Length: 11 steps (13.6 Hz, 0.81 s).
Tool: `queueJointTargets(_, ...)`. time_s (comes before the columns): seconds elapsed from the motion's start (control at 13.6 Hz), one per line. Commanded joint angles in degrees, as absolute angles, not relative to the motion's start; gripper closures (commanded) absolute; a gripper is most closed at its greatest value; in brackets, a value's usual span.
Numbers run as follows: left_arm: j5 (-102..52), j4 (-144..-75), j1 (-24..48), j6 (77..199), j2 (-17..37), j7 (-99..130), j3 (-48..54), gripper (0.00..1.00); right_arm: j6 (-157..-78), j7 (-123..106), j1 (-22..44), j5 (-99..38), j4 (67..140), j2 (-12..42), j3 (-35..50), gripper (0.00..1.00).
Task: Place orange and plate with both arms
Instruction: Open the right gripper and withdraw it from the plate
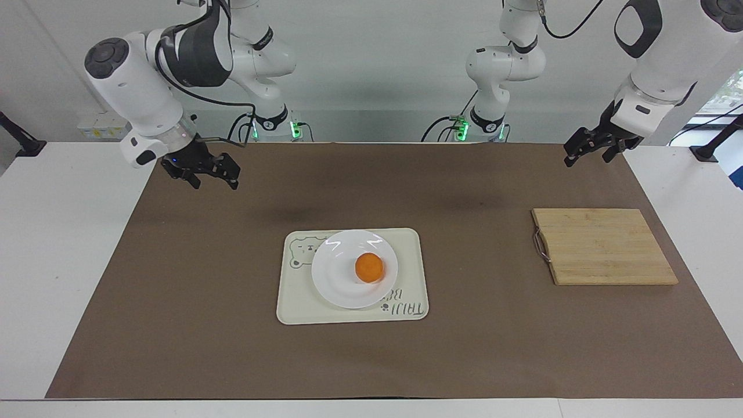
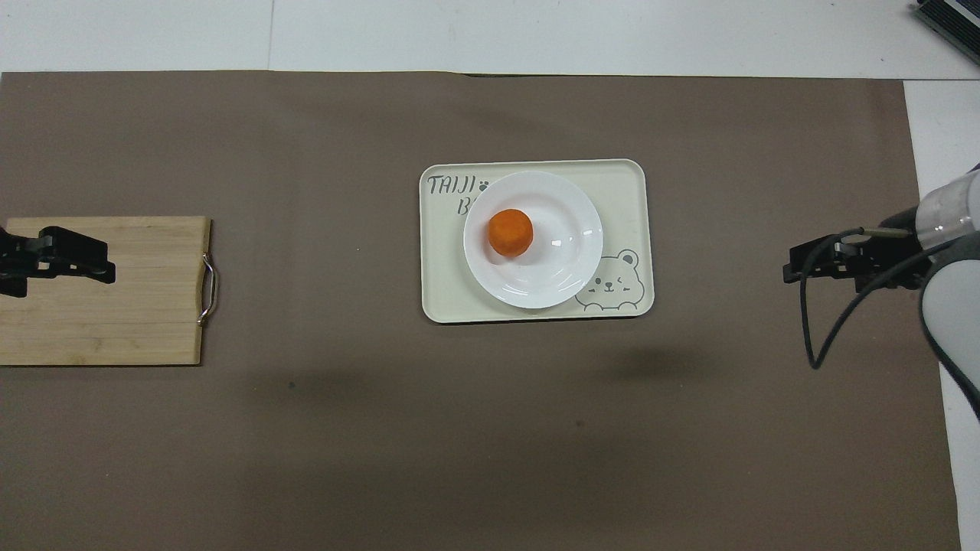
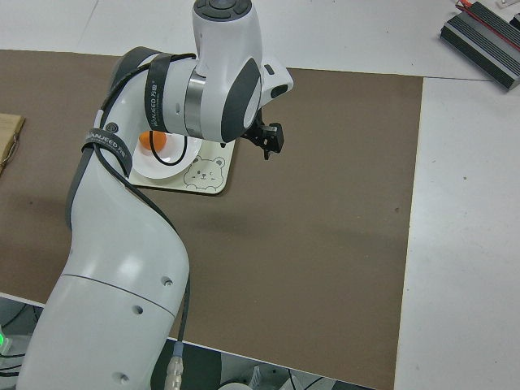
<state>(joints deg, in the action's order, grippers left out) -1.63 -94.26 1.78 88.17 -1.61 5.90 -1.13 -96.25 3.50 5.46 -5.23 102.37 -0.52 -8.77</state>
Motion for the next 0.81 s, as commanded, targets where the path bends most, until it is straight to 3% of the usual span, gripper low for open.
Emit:
queueJointTargets(0.0, -1.8, -93.9, 1.3, 87.3, -1.8, 6.4, -0.9, 0.0, -96.0, 3.2, 4.1, -1.6, 106.4, -4.9, -8.0, 0.0)
queueJointTargets(0.29, -1.8, -93.9, 1.3, 87.4, -1.9, 6.4, -0.9, 0.0, -95.4, -5.5, -0.7, -0.6, 105.8, -6.6, -8.0, 0.0)
queueJointTargets(0.73, -1.8, -93.9, 1.3, 87.3, -1.8, 6.4, -0.9, 0.0, -89.3, -0.6, 0.0, 0.1, 92.6, -5.7, -6.9, 0.0)
